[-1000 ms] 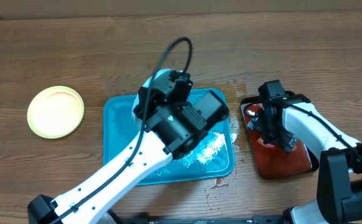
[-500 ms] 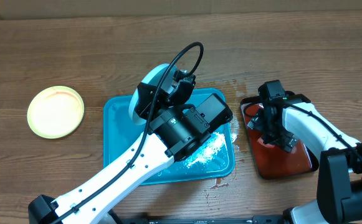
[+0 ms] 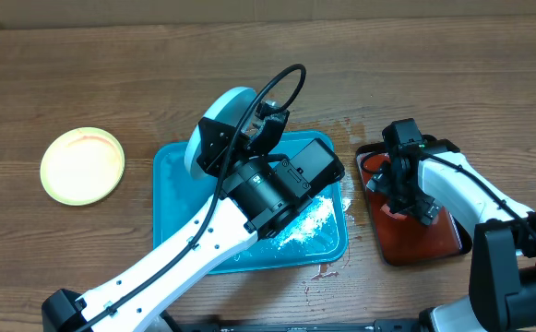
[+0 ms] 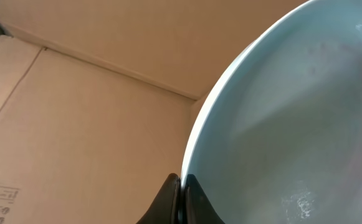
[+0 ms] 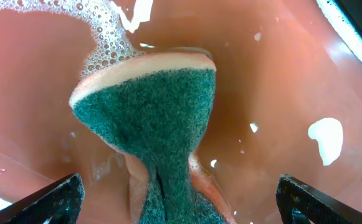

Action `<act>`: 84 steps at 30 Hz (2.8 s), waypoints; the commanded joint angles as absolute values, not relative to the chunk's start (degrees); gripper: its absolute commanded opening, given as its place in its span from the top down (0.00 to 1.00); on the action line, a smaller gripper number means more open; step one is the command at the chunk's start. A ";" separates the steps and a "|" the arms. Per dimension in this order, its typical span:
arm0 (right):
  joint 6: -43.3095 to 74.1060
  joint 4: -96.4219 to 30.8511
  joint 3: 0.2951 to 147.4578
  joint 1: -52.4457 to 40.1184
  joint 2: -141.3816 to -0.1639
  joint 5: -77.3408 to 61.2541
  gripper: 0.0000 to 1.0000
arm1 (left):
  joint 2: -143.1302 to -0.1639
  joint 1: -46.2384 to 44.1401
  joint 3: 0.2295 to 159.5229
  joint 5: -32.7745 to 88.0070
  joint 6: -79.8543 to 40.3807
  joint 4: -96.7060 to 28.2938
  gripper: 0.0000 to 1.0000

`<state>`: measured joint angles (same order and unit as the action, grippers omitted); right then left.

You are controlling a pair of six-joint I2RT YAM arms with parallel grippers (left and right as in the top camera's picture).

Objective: Clean dirty plates on tray and stack at the side

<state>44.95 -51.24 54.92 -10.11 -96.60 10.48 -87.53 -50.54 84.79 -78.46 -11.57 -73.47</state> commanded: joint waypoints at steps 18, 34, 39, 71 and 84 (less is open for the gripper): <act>44.93 -49.06 54.85 -9.89 -96.44 10.61 0.00 | -86.50 -50.70 86.48 -82.91 -10.28 -73.23 0.96; 44.93 -47.59 54.85 -9.89 -96.44 10.59 0.00 | -86.50 -50.68 86.48 -82.94 -10.26 -73.21 0.96; 44.93 -47.59 54.85 -9.89 -96.44 10.59 0.00 | -86.50 -50.65 86.48 -82.98 -10.22 -73.23 0.96; 44.93 -47.59 54.85 -9.89 -96.44 10.59 0.00 | -86.41 -44.77 86.48 -54.96 -35.79 -74.67 0.96; 44.93 -47.59 54.85 -9.89 -96.44 10.59 0.00 | -68.55 -19.59 86.48 -34.89 -52.80 -70.32 0.96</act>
<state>44.95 -47.77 54.92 -10.13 -96.60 10.48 -75.66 -24.53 84.84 -39.31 -48.03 -71.05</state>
